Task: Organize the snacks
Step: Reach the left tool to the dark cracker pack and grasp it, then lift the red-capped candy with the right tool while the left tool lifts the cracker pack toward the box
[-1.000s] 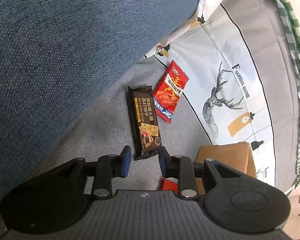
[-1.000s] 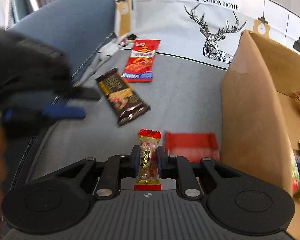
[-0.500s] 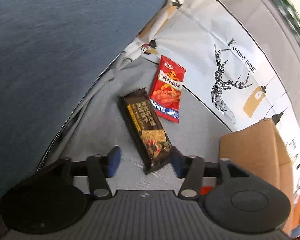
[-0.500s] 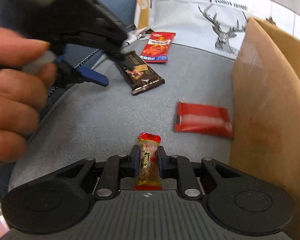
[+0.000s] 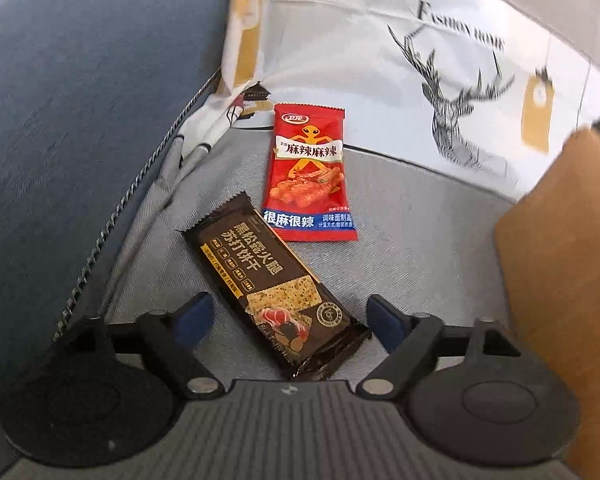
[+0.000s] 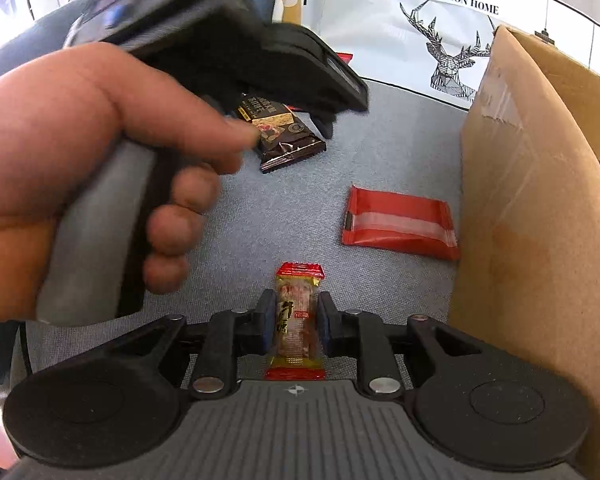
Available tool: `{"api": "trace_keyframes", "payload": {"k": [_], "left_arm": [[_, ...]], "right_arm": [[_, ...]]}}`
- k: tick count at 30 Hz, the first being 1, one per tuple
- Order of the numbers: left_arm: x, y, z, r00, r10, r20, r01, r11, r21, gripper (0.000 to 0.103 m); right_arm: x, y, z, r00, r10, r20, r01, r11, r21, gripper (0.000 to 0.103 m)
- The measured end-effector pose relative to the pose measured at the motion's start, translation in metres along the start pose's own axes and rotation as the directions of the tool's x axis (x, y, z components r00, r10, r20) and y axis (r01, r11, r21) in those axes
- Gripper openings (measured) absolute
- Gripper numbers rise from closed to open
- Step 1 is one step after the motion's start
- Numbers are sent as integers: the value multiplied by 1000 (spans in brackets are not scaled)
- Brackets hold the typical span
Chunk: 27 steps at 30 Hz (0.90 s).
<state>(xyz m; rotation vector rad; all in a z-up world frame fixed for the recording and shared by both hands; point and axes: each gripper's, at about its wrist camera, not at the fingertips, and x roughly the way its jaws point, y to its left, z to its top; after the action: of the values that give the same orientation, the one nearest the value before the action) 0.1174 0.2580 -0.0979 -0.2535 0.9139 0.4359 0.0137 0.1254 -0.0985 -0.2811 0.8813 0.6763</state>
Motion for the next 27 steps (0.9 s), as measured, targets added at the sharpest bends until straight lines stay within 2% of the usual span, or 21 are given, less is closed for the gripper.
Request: {"api": "trace_keyframes", "payload": {"k": [1,2,4,6,9,13,19,24,27], "left_arm": [[0,-2,-1,1000,21,3,-21,999,26,70],[-1,-2,-1,999,37,10,-38,998,43,67],[-4,3,0,999,33,9,-34,999,28,47],[-7,9,1,1000,31,-3,-31,999,10,43],[-14,15,0,1000,9,-26,-10,1000,-7,43],[-28,19,-4,998,-30,-54,32,999,28,43],[-31,27,-15,985,-110,-129,115,993,32,43],[-28,35,-12,982,-141,-128,138,990,-32,50],[-27,32,-12,983,-133,-125,132,991,-19,50]], "right_arm": [[-1,0,0,1000,1,0,-1,1000,-4,24],[-1,0,-1,1000,2,-1,-2,1000,-7,24],[-1,0,0,1000,2,-2,-2,1000,-7,24],[-1,0,1,1000,2,-4,-2,1000,-4,24],[0,0,2,1000,1,-4,-1,1000,-1,23],[-2,-1,3,1000,-9,5,9,1000,11,21],[-3,-1,8,999,-26,19,26,1000,9,21],[2,-1,7,999,-38,7,38,999,-4,23],[3,-2,7,999,-39,8,39,999,-10,23]]}}
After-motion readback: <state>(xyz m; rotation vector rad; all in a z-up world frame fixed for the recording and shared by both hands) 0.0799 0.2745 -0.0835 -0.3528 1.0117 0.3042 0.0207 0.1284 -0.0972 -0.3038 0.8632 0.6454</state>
